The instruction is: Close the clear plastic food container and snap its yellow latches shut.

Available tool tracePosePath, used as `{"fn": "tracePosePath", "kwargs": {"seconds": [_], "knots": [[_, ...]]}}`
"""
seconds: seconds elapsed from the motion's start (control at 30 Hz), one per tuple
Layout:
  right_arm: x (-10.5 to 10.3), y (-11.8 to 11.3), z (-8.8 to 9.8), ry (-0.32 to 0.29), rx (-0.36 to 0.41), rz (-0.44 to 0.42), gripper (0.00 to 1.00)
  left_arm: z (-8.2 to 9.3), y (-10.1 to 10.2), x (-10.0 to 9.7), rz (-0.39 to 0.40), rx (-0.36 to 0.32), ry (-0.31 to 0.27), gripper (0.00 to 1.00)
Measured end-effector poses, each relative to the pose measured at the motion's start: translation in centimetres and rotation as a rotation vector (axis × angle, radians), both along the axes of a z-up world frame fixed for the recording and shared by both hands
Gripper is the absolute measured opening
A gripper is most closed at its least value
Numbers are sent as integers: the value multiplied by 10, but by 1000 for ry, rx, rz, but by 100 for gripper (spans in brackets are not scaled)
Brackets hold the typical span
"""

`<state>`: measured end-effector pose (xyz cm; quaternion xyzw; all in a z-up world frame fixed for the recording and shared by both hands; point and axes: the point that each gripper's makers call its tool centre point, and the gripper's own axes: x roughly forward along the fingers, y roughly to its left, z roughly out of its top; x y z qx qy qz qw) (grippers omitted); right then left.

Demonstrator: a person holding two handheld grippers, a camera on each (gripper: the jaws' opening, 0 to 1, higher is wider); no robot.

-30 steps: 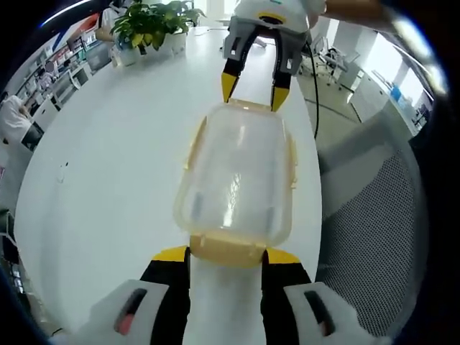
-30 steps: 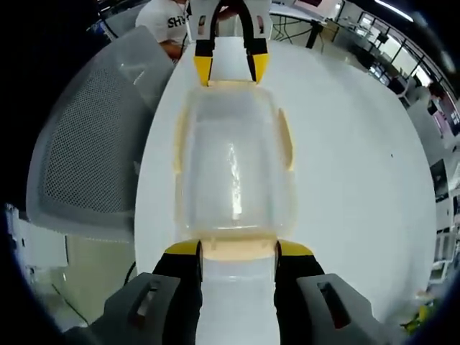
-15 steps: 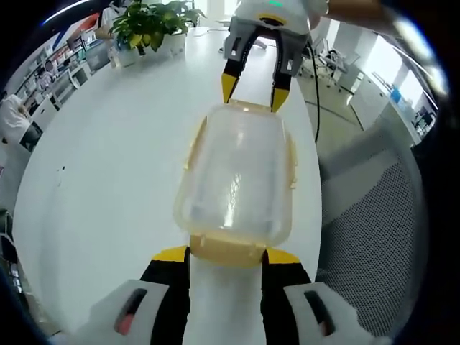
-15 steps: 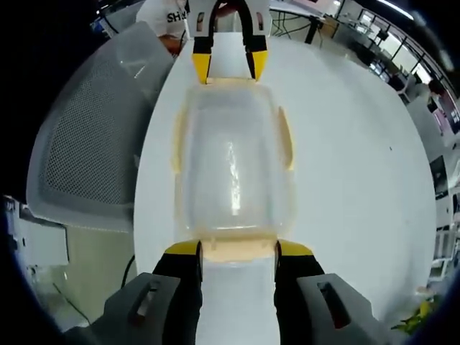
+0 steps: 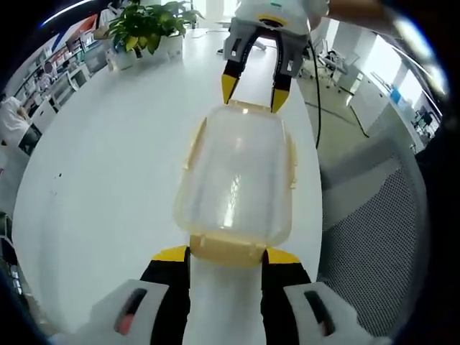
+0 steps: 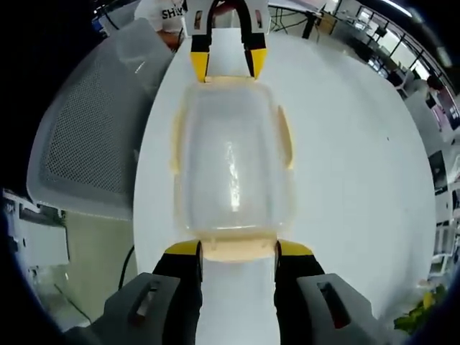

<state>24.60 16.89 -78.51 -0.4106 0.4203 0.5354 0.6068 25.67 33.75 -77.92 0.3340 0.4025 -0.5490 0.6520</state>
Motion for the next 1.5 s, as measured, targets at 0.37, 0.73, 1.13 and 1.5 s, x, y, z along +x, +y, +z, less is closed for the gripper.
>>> {"fn": "tracePosePath", "kwargs": {"seconds": [0.37, 0.73, 1.13, 1.5], "knots": [[-5, -5, -2, -5, -5, -4, 36, -5, -4, -4, -4, 11, 7, 33], [-5, -4, -4, -8, 7, -6, 36, -9, -5, -4, -24, 22, -3, 33], [-9, -11, -7, 23, -23, 0, 38, -7, -7, -4, -65, -10, 0, 34], [-8, -11, -5, 16, -11, -44, 40, -9, -4, 0, -46, 0, -7, 40]]}}
